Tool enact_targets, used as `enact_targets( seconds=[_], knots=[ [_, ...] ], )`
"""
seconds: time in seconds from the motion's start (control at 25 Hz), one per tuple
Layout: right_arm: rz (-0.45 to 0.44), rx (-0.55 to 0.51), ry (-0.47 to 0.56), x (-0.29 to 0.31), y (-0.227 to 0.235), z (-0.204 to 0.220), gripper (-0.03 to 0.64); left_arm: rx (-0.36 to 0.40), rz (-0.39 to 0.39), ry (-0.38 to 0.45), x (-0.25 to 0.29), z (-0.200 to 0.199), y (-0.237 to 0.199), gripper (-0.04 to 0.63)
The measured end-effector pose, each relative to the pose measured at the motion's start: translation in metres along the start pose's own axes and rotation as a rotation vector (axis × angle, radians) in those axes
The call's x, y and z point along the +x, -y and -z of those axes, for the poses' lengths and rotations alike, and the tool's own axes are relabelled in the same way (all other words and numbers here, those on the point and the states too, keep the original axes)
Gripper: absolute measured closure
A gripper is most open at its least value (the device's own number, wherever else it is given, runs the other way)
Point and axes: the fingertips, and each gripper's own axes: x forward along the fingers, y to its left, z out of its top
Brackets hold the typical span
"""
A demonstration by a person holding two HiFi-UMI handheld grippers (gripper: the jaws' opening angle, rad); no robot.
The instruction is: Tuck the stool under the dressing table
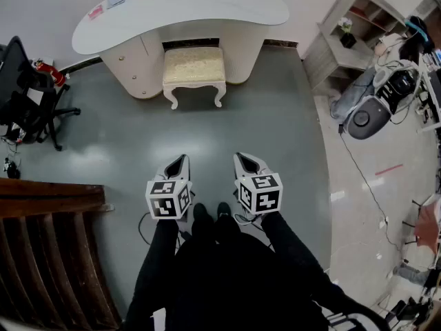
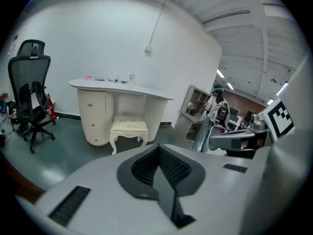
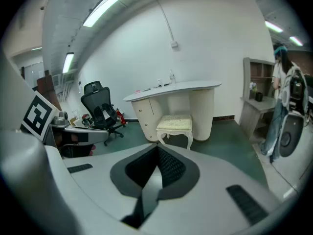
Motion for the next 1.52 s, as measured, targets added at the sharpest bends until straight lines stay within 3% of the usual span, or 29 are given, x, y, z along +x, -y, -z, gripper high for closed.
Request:
enact_targets(
  seconds=[0.48,0.68,0.88,1.16,1.52],
  knots=[
    [0.02,-0.01,-0.03,0.019,0.004,0.001,0.615,-0.006,-0.002,0.004,0.004,-0.007,-0.022,0.588],
    [0.056,0.128,-0.006,0.023,0.009,0.002,0.614,-0.01,0.004,0.006,-0.001,-0.008,-0.042,0.588],
    [0.154,0.24,-0.007,0.022,0.029,0.002,0.614,-0.003,0.007,0.017,-0.008,-0.016,-0.066,0.588],
    [0.276,0.289,-0.019,0.02,0.057,-0.006,0.614,-0.016,-0.012,0.024,-0.006,-0.023,-0.098,0.588],
    [0.288,0.324,-0.036,0.075,0.091,-0.03,0.614,-0.04,-0.041,0.014,0.048,-0.05,-0.133,0.588]
  ],
)
